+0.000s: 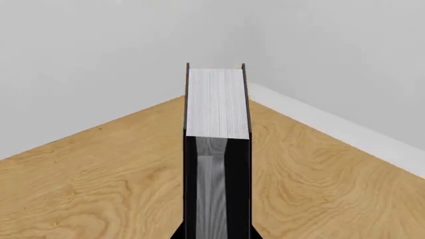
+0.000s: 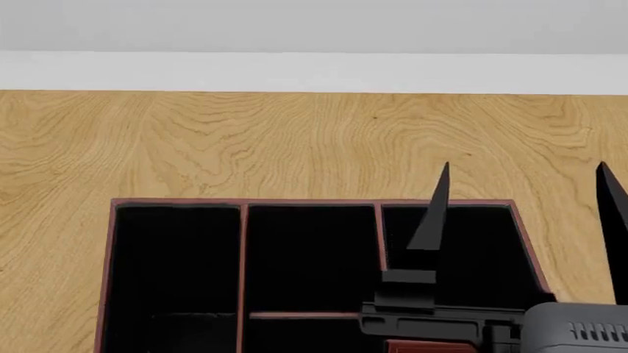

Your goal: Pick up the book and place it in the back compartment of the caddy.

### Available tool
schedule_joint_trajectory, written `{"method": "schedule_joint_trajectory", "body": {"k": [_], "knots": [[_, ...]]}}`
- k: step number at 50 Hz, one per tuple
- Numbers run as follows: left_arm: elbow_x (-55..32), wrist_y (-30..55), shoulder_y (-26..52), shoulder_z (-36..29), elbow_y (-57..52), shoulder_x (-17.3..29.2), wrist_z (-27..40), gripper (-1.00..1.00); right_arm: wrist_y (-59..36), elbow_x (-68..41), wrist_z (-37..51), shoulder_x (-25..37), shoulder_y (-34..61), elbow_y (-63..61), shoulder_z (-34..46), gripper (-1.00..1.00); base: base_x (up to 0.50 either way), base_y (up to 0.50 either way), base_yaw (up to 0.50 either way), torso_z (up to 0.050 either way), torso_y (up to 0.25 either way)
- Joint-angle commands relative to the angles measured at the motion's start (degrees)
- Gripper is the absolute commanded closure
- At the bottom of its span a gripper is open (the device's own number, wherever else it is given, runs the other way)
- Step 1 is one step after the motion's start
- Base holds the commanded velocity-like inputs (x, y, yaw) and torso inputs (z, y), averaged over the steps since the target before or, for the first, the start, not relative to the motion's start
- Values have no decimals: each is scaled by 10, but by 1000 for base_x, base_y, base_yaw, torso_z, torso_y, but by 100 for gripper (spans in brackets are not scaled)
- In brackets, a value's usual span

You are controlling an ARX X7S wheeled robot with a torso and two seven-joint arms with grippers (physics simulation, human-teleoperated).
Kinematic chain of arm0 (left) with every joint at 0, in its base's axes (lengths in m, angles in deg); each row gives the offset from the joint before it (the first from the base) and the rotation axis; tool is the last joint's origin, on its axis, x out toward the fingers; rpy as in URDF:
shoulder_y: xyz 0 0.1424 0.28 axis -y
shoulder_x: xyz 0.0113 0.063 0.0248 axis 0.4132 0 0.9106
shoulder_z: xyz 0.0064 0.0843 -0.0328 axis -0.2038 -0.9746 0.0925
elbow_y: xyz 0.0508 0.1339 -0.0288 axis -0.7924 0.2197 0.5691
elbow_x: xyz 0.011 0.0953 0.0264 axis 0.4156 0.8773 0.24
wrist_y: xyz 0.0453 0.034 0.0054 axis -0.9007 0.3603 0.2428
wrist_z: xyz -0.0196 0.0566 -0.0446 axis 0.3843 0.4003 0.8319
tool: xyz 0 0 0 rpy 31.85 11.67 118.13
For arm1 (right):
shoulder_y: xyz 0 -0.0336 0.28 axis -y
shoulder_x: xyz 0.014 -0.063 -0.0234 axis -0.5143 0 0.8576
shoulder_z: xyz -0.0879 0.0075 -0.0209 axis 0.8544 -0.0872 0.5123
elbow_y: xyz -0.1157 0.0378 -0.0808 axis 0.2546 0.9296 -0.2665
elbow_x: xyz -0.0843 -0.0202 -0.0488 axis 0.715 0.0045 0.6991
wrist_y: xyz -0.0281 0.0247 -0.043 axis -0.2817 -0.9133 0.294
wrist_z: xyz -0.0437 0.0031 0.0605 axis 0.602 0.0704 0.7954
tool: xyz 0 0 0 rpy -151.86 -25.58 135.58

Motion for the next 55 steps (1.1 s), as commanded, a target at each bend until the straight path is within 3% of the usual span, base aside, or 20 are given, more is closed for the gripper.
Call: {"method": "schedule_joint_trajectory", "body": {"k": [1, 4, 9, 13, 18, 22, 25, 40, 46, 55], "knots": [[-154, 70, 56, -46, -91, 32, 55, 100, 15, -2, 10, 17, -19, -2, -11, -100, 0, 0, 0, 0, 0], [-302, 70, 67, -43, -86, 58, 161, 100, 18, -4, 14, 22, -23, -5, -15, -100, 0, 0, 0, 0, 0], [-455, 69, 91, -52, -80, 76, 255, 100, 28, -4, 17, 28, -32, -4, -20, -100, 0, 0, 0, 0, 2], [-560, 68, 114, -70, -77, 83, 296, 100, 32, -4, 18, 31, -35, -3, -21, -100, 0, 0, 0, 0, 0], [-624, 61, 123, -87, -79, 80, 337, 100, 35, -5, 22, 34, -37, -5, -22, -100, 0, 0, 0, 0, 2], [-706, 55, 130, -52, -59, 56, 366, 100, 41, -5, 24, 39, -42, -7, -25, -100, 0, 0, 1, 0, 0], [-777, 57, 145, -61, -58, 52, 398, 100, 42, -5, 25, 39, -42, -5, -23, -100, 0, 0, 0, 0, 3], [-832, 29, 183, -139, -70, 58, 389, 100, 28, -1, 17, 24, -16, 5, 2, -100, 0, 0, 0, 0, 1], [-799, 27, 193, -172, -86, 47, 336, 100, 30, -6, 21, 30, -18, 1, -2, -100, 0, 0, 0, 3, 2], [-886, 6, 211, -196, -53, 26, 341, 100, 40, -6, 25, 37, -25, 0, -6, -100, 0, 0, 0, 0, 2]]}}
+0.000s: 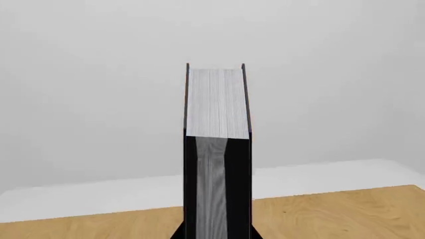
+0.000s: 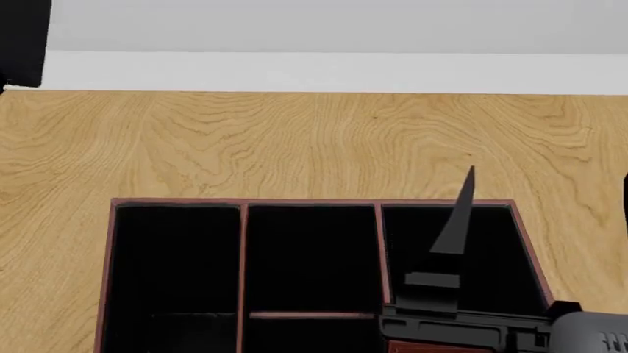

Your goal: Pick up the book and place it in the back compartment of the caddy.

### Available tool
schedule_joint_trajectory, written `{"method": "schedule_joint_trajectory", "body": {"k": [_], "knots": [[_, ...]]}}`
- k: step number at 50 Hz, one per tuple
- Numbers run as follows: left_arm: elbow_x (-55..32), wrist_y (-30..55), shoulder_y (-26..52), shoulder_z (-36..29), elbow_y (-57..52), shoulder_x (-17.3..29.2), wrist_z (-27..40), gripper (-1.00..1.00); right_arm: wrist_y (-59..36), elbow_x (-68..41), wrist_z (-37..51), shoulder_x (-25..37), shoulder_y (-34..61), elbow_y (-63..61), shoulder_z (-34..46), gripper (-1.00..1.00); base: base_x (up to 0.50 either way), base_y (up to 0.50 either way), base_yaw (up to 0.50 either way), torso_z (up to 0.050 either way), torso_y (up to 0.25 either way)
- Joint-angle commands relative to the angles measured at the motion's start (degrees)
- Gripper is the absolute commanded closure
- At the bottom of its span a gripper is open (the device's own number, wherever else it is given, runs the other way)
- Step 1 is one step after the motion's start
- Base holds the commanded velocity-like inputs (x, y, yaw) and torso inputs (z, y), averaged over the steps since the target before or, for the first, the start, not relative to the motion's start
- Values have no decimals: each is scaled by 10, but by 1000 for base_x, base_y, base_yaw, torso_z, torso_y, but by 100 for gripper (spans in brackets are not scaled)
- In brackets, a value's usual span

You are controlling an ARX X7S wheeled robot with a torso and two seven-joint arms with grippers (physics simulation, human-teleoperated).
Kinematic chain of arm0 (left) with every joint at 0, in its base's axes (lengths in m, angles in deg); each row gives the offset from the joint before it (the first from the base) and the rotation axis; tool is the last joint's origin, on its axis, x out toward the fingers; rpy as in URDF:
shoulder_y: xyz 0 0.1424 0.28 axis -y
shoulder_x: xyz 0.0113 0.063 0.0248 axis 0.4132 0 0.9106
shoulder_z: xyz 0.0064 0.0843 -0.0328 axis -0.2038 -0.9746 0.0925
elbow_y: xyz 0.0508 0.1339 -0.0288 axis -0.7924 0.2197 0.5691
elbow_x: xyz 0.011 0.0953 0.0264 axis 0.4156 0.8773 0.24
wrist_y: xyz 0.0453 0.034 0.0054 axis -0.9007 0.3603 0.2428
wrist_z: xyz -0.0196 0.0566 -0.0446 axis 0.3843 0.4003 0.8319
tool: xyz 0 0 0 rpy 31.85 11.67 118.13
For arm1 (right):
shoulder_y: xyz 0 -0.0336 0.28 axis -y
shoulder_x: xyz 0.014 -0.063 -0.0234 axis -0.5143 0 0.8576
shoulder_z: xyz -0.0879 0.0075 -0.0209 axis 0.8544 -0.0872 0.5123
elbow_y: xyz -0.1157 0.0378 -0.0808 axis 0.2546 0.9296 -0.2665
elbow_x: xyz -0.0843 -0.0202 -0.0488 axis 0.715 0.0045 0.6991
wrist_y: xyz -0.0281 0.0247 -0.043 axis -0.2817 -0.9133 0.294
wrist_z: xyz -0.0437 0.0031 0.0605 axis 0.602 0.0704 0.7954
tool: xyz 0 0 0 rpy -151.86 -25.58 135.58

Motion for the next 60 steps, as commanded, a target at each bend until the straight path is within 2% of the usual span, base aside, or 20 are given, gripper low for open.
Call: {"method": "schedule_joint_trajectory", "body": {"k": [1, 5, 17, 21, 26, 30, 38, 45, 52, 60], "knots": [[-63, -26, 31, -34, 16, -19, -2, 100, 7, -1, 3, 5, -4, 0, 0, -100, 0, 0, 3, 0, 0], [-84, -25, 36, -49, 23, -25, -15, 100, 12, -3, 8, 13, -10, -4, -5, -100, 0, 0, 0, 0, 3], [-44, -18, 32, -86, 28, -42, -79, 100, 23, -4, 16, 24, -18, -7, -8, -100, 0, 0, 0, 0, 2], [-7, -3, 41, -112, 32, -44, -125, 100, 27, -4, 19, 28, -21, -7, -10, -100, 0, 0, 0, 0, 0], [90, 0, 58, -168, 24, -36, -251, 100, 27, -1, 23, 31, -25, -4, -10, -100, 0, 0, 0, 0, 2], [138, -12, 69, -209, 18, -28, -315, 100, 25, 1, 22, 31, -23, 1, -6, -100, 0, 0, 1, 0, 3], [261, -71, 111, -332, 4, 6, -489, 100, 30, 11, 18, 33, -25, 7, -5, -100, 0, 0, 0, 1, 1], [329, -135, 148, -406, 5, 23, -615, 100, 43, 15, 26, 47, -51, 5, -12, -100, 0, 0, 0, 0, 2], [417, -193, 205, -512, 79, 19, -757, 100, 74, 24, 39, 68, -98, 6, -30, -100, 0, 0, 0, 0, 1], [484, -237, 257, -604, 139, 12, -870, 100, 125, 43, 43, 88, -159, 17, -55, -100, 0, 0, 0, 0, 3]]}}
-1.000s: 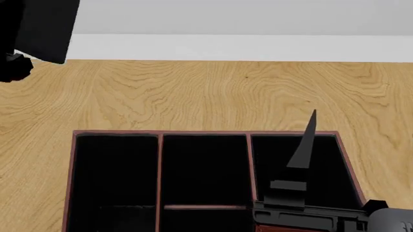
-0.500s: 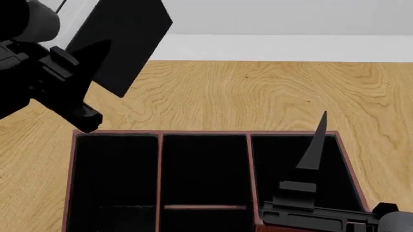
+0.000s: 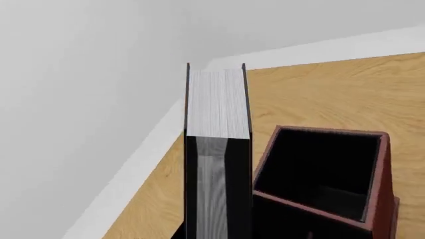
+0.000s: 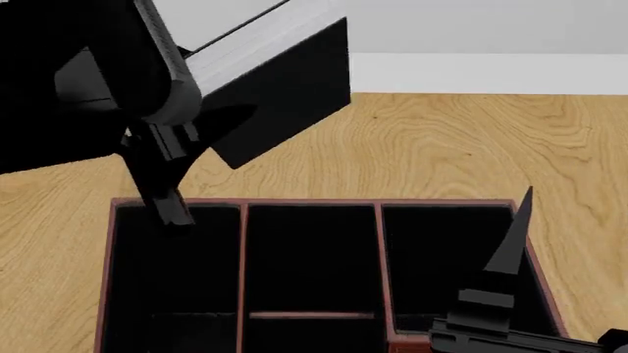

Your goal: Pick up the book and place it in the back compartment of the caddy.

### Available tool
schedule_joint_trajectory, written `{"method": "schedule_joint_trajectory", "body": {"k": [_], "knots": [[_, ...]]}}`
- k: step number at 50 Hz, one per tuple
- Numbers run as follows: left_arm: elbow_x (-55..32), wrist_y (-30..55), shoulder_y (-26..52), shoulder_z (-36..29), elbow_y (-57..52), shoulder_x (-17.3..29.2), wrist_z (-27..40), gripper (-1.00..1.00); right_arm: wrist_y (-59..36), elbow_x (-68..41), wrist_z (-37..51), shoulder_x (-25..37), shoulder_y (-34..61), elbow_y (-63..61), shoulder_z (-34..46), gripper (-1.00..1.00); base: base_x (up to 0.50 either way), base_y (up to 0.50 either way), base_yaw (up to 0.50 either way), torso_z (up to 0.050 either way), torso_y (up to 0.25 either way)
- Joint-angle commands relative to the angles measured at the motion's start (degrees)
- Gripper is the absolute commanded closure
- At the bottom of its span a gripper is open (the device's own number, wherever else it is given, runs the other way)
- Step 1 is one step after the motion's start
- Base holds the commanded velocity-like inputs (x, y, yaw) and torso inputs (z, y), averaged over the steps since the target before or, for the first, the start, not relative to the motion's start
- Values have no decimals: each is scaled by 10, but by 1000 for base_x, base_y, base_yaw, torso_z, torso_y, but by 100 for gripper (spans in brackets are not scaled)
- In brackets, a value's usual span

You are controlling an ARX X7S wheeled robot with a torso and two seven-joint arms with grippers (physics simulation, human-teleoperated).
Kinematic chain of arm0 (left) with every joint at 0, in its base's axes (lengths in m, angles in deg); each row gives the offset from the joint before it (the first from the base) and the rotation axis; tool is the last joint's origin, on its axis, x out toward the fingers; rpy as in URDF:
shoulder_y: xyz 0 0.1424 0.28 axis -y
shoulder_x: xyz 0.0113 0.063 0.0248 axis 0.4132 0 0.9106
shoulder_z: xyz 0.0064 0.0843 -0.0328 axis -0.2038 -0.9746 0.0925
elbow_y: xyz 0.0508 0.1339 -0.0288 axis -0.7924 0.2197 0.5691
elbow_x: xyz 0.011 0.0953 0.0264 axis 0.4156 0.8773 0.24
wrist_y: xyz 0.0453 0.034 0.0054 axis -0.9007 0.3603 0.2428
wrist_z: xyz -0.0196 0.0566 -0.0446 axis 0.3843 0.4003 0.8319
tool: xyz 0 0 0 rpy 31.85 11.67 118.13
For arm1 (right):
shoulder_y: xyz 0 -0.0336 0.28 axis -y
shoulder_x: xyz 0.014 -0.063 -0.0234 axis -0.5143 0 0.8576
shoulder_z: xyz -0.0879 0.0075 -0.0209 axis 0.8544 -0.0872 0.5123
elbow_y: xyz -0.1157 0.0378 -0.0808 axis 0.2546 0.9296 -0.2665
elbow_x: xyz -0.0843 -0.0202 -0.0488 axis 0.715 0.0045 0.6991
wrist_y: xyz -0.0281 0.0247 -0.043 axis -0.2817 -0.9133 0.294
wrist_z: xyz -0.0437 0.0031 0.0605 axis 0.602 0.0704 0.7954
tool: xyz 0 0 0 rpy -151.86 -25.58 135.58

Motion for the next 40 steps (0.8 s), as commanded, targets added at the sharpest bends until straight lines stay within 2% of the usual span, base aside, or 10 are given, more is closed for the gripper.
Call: {"method": "schedule_joint_trajectory", "body": {"k": [1, 8, 12, 32, 40], "knots": [[132, -74, 78, -127, 65, 4, -175, 100, 53, 19, 10, 26, -69, 11, -26, -100, 0, 0, 0, 0, 0], [156, -93, 95, -167, 84, 9, -228, 100, 68, 29, 18, 36, -97, 12, -35, -100, 0, 0, 0, 0, 1], [143, -96, 94, -161, 72, 12, -237, 100, 82, 37, 14, 37, -111, 19, -39, -100, 0, 0, 1, 2, 0], [117, -107, 55, -164, 0, 27, -235, 100, 69, 35, 9, 29, -94, 24, -28, -100, 0, 0, 0, 0, 2], [113, -119, 37, -168, 5, 22, -242, 100, 73, 36, 6, 28, -95, 29, -28, -100, 0, 0, 0, 0, 1]]}}
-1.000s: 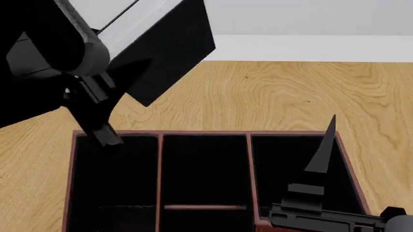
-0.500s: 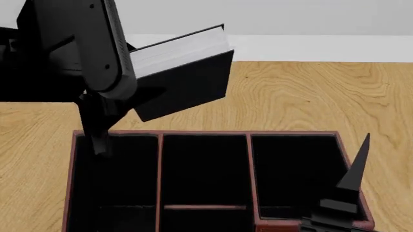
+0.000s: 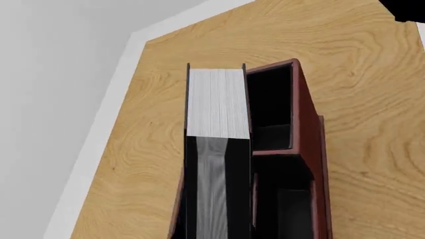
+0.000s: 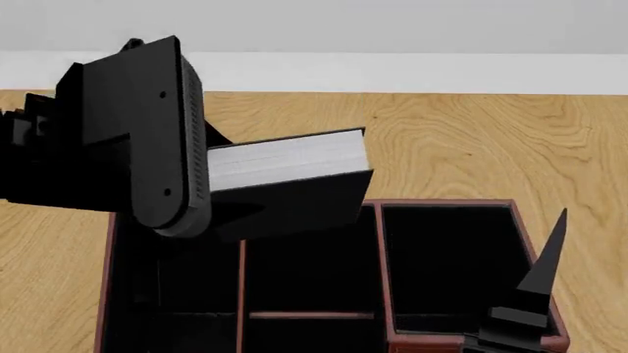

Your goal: Pick up the book and place it in the back compartment of the caddy.

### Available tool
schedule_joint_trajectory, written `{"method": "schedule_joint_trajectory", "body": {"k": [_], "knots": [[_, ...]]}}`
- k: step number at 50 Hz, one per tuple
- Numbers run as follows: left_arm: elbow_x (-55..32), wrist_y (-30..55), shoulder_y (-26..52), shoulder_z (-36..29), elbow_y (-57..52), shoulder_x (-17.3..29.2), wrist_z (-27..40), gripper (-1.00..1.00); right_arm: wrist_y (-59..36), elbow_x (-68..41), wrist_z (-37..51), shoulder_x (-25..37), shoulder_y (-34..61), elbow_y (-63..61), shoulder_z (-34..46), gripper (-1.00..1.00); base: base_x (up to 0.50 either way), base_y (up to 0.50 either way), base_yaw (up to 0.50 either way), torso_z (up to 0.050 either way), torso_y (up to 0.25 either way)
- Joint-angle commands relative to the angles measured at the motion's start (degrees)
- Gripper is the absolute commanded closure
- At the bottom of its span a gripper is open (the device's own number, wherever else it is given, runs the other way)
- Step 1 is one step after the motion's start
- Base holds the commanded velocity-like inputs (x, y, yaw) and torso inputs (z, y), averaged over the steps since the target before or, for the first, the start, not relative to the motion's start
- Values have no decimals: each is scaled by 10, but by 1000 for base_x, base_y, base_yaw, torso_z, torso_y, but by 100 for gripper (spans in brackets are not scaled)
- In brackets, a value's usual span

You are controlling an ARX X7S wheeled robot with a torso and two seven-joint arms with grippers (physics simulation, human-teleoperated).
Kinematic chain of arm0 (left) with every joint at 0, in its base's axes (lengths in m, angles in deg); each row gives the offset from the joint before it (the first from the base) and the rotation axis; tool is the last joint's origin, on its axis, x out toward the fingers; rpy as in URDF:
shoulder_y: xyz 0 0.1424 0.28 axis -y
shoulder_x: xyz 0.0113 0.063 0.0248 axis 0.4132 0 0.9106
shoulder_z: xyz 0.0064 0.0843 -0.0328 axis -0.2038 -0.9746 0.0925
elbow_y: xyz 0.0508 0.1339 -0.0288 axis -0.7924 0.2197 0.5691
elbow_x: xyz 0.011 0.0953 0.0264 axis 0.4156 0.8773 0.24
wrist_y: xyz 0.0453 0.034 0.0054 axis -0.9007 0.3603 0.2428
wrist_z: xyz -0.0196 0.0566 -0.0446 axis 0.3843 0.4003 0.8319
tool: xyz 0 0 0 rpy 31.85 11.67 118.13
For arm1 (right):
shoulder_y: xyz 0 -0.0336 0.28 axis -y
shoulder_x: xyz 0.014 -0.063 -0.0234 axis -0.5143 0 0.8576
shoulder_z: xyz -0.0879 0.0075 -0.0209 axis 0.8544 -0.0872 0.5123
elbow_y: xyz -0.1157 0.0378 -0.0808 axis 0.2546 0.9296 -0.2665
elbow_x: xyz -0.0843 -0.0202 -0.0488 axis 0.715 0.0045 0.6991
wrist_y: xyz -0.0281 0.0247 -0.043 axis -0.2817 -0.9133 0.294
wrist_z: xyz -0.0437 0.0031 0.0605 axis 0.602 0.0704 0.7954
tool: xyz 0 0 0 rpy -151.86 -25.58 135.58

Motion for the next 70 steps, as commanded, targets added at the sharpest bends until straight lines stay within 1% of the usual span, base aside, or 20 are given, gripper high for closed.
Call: {"method": "schedule_joint_trajectory", "body": {"k": [1, 9, 20, 39, 44, 58, 70], "knots": [[8, -22, -16, 2, -10, 0, 5, 100, 1, 1, -2, -2, 1, 5, 2, -100, 0, 0, 0, 0, 0], [34, -48, -32, -26, -1, -4, -10, 100, -3, -3, 2, 0, 3, 2, 0, -100, 0, 0, 0, 1, 1], [50, -80, -56, -40, 18, -6, -21, 100, -15, -5, 5, -3, 12, 3, 4, -100, 0, 0, 0, 0, 1], [46, -100, -82, -41, 17, -2, -21, 100, -32, -12, 8, -9, 30, 0, 13, -100, 0, 0, 0, 1, 2], [39, -94, -86, -42, 6, 0, -19, 100, -33, -12, 2, -14, 35, 6, 17, -100, 0, 0, 0, 0, 0], [39, -110, -111, -48, -1, 5, -16, 100, -19, -4, -3, -12, 22, 14, 13, -100, 0, 0, 0, 0, 1], [42, -120, -124, -54, 0, 4, -17, 100, -29, -8, -5, -16, 33, 14, 18, -100, 0, 0, 0, 1, 1]]}}
